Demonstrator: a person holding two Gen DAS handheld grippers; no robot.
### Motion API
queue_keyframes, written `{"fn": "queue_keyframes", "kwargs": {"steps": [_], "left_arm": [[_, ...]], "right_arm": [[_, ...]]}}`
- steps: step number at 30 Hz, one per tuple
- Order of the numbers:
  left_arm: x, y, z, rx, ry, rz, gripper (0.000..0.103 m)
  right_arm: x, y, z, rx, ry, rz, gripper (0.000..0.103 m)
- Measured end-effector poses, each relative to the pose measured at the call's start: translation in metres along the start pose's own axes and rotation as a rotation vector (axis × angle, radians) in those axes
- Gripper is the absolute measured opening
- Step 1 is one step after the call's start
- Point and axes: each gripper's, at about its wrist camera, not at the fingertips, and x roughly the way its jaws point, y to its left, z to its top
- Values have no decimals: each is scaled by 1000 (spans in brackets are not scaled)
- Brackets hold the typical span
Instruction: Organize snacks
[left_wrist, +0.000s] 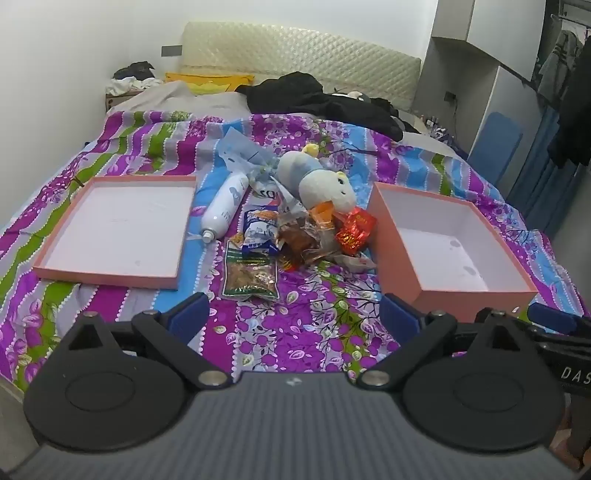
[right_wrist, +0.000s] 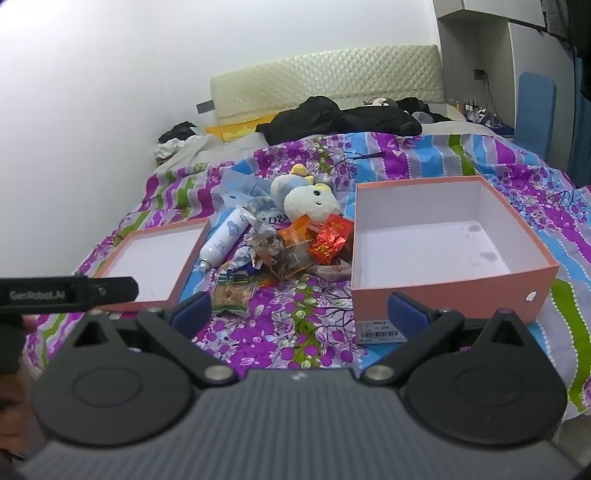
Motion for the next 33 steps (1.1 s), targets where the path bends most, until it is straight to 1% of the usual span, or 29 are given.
{"fn": "queue_keyframes", "kwargs": {"steps": [3,4,6,8,10,16,33], "left_arm": [[1,-1,0,-8,6,3,100],[3,5,1,-32,12,-4,100],[9,11,-1,-47,23,-1,100],[11,13,0,-49,25,4,100],[23,12,2,-38,45,21,100],[27,15,4,-44,27,25,100],[32,22,3,-53,21,26,100]], "right_arm": [[1,1,2,-1,21,-5,103],[2,1,2,-1,21,-5,103],[5,-1,-1,1,24,-2,103],[6,-1,-1,-1,25,2,103],[8,1,-1,-9,23,1,103],[18,-2,-3,-4,20,-1,103],[19,1,1,-2,19,-6,103]]}}
